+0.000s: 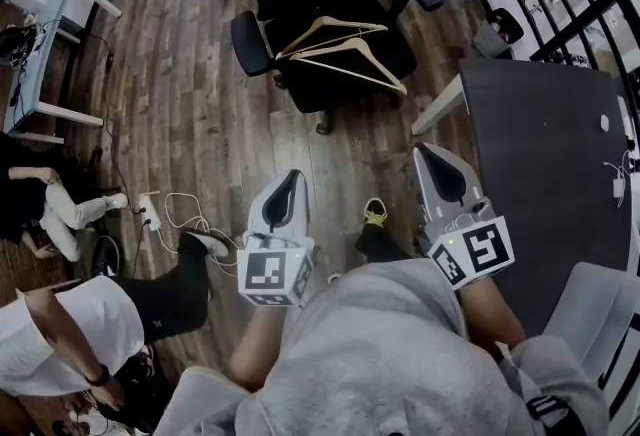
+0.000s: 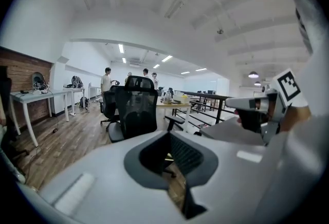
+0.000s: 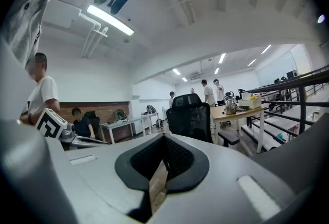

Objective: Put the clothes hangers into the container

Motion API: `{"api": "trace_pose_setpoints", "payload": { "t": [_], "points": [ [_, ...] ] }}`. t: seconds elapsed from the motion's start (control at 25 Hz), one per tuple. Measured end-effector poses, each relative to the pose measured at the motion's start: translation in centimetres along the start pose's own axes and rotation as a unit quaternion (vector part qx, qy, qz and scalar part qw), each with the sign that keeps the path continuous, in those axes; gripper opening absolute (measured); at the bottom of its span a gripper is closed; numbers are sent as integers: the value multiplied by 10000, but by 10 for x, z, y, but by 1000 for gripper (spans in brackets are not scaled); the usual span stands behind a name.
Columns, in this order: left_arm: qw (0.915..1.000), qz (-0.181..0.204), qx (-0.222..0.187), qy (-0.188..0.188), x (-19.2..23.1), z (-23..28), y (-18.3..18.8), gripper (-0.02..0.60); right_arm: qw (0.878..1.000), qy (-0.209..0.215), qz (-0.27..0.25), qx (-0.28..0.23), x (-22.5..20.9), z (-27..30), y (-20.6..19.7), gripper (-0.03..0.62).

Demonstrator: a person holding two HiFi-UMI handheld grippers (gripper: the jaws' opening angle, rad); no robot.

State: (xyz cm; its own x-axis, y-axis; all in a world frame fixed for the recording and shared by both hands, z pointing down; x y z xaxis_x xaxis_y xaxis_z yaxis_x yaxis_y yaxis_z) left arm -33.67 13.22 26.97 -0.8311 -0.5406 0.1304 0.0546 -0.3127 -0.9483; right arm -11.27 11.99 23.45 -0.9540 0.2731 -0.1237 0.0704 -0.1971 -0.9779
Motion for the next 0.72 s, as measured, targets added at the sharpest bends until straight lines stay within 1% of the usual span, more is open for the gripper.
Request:
{"api": "trace_pose_setpoints", "payload": {
  "t": [0.12,0.4,0.72],
  "points": [
    [10000,-4,60,67,4,22,4,12,10000,-19,65,13,-19,17,3,-3],
    [9998,81,158,101,-2,70,16,12,9998,-10,205,21,-65,45,6,-3],
    [9996,200,165,145,-11,105,27,12,9996,-3,264,-17,-100,64,10,-3]
  ]
}}
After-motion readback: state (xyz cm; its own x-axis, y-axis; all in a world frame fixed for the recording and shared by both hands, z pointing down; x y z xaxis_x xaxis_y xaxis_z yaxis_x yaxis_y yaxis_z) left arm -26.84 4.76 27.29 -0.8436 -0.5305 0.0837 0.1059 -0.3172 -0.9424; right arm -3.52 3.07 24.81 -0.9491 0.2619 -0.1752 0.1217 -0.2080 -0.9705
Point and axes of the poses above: the fingertips, and each gripper's own axes: z forward along the fingers, x to its left, y out of its top, the point moved 5 cm from there along -z, backward along the fingers, and after that the axes turned 12 degrees about -y, right-handed, at the moved point
